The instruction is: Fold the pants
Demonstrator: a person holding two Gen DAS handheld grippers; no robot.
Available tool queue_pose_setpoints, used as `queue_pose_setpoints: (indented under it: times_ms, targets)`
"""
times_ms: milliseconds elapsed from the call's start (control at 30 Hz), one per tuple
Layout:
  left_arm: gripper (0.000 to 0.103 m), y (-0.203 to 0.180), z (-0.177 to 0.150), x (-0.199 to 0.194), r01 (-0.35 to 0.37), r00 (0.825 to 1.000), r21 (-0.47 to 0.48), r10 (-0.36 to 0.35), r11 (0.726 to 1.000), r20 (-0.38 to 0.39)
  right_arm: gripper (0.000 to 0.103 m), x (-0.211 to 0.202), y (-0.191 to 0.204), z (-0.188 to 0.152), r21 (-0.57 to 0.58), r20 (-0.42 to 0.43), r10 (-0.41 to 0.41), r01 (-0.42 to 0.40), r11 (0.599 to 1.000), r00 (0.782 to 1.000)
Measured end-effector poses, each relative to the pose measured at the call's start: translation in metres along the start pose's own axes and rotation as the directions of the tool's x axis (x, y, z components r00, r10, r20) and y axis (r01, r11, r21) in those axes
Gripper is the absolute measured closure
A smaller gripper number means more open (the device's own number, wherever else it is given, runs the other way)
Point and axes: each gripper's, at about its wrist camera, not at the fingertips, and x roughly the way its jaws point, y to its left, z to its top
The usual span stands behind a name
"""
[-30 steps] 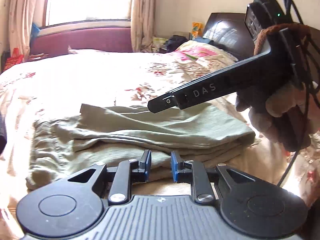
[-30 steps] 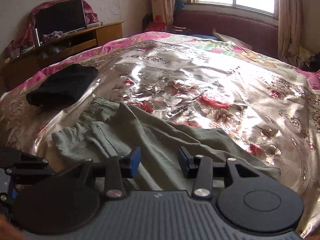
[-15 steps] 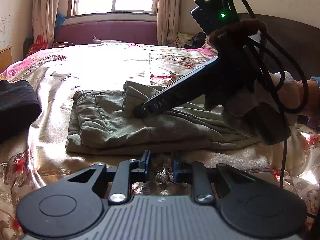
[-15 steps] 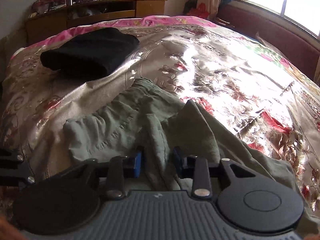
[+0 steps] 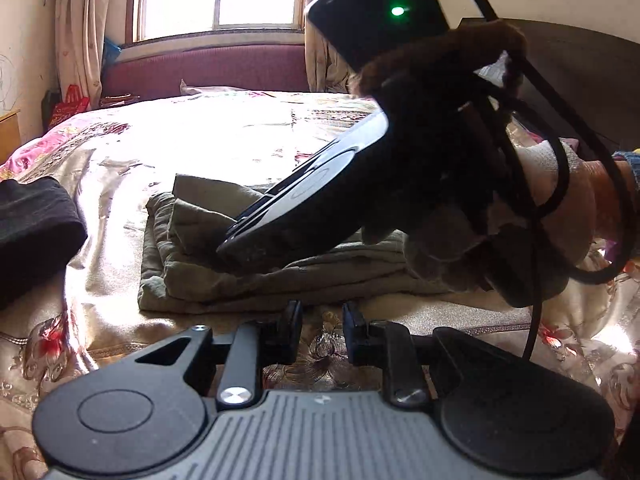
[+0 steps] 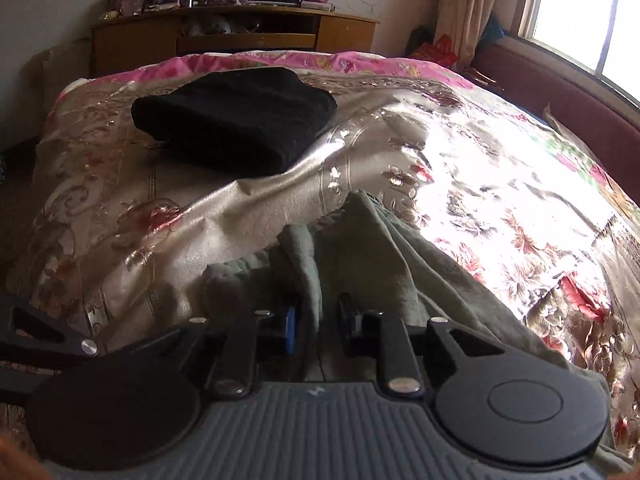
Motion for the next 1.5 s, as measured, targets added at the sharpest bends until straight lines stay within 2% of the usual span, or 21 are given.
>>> queue_pose_setpoints:
  times_ms: [67,167,233,267,333,367,400,467,600,667,733,833,933,1000,1033,1133,1200,1300,1367,1500]
  targets:
    - [0.066,0.001,0.002,-0.001,0.0,1.0,0.002,0.0,1.0,-0.007,0.077,-0.018,-0.012,-0.005,0.073,0.038,0.038,-0.04,0.997,0.999]
    - [0.066,-0.001,0.01,-0.005,-0.011,1.0,0.036,0.011,0.999,0.005,0.064,-0.05,-0.028,-0.013,0.131,0.099,0.009,-0.022,0.991,0.995]
    - [0.066,-0.003,0.024,-0.011,-0.014,0.999,0.056,0.011,0.998,0.043,0.064,-0.061,-0.046,-0.018,0.183,0.117,-0.007,-0.015,0.983,0.993]
    - [0.065,-0.004,0.032,-0.013,-0.013,0.998,0.062,0.009,0.998,0.067,0.064,-0.062,-0.053,-0.02,0.202,0.116,-0.025,0.001,0.979,0.993]
    - [0.053,-0.006,0.049,-0.011,-0.026,0.992,0.084,0.016,0.996,0.122,0.064,-0.059,-0.072,-0.026,0.237,0.098,-0.1,0.074,0.969,0.99]
    - [0.05,-0.007,0.055,-0.007,-0.043,0.989,0.099,0.028,0.994,0.144,0.064,-0.054,-0.081,-0.03,0.247,0.086,-0.119,0.094,0.965,0.989]
    - [0.049,-0.008,0.064,0.001,-0.06,0.985,0.113,0.04,0.992,0.169,0.064,-0.049,-0.089,-0.034,0.268,0.072,-0.131,0.107,0.958,0.989]
    - [0.049,-0.006,0.076,0.022,-0.047,0.982,0.102,0.028,0.994,0.188,0.064,-0.036,-0.108,-0.044,0.321,0.02,-0.142,0.128,0.939,0.99]
    - [0.049,0.013,0.085,0.077,-0.043,0.992,0.048,0.037,0.998,0.122,0.064,-0.022,-0.135,-0.063,0.377,-0.038,-0.153,0.156,0.913,0.987]
    - [0.05,0.024,0.082,0.103,-0.104,0.994,0.039,0.103,0.994,0.021,0.067,-0.018,-0.146,-0.072,0.4,-0.068,-0.16,0.174,0.9,0.985]
    - [0.049,0.033,0.066,0.114,-0.155,0.985,0.066,0.159,0.986,-0.067,0.067,-0.02,-0.154,-0.081,0.413,-0.078,-0.196,0.211,0.886,0.977]
    - [0.047,0.04,0.047,0.102,-0.198,0.975,0.084,0.205,0.977,-0.087,0.068,-0.022,-0.167,-0.091,0.432,-0.087,-0.233,0.247,0.867,0.969]
    - [0.047,0.04,0.049,0.087,-0.245,0.965,0.094,0.252,0.965,-0.075,0.068,-0.033,-0.179,-0.093,0.495,-0.07,-0.272,0.27,0.826,0.96]
    - [0.047,0.036,0.053,0.081,-0.27,0.959,0.113,0.278,0.956,-0.058,0.067,-0.039,-0.178,-0.094,0.504,-0.057,-0.279,0.269,0.821,0.959]
    - [0.047,0.032,0.054,0.077,-0.287,0.955,0.127,0.294,0.949,-0.038,0.066,-0.056,-0.173,-0.097,0.514,-0.036,-0.285,0.262,0.817,0.958]
    - [0.047,0.016,0.055,0.069,-0.26,0.965,0.185,0.262,0.948,0.01,0.064,-0.071,-0.165,-0.1,0.497,-0.014,-0.283,0.252,0.83,0.959]
    - [0.047,0.008,0.052,0.077,-0.233,0.967,0.226,0.249,0.946,-0.045,0.064,-0.082,-0.152,-0.105,0.465,-0.011,-0.278,0.251,0.849,0.96]
    - [0.047,0.006,0.036,0.091,-0.244,0.951,0.293,0.287,0.924,-0.113,0.063,-0.087,-0.142,-0.12,0.441,-0.06,-0.271,0.269,0.856,0.961]
    - [0.047,0.01,0.037,0.084,-0.247,0.95,0.274,0.288,0.929,-0.119,0.064,-0.085,-0.146,-0.138,0.445,-0.148,-0.3,0.334,0.831,0.942]
    - [0.047,0.019,0.043,0.063,-0.245,0.955,0.236,0.277,0.94,-0.11,0.062,-0.12,-0.169,-0.167,0.608,-0.099,-0.296,0.293,0.738,0.95]
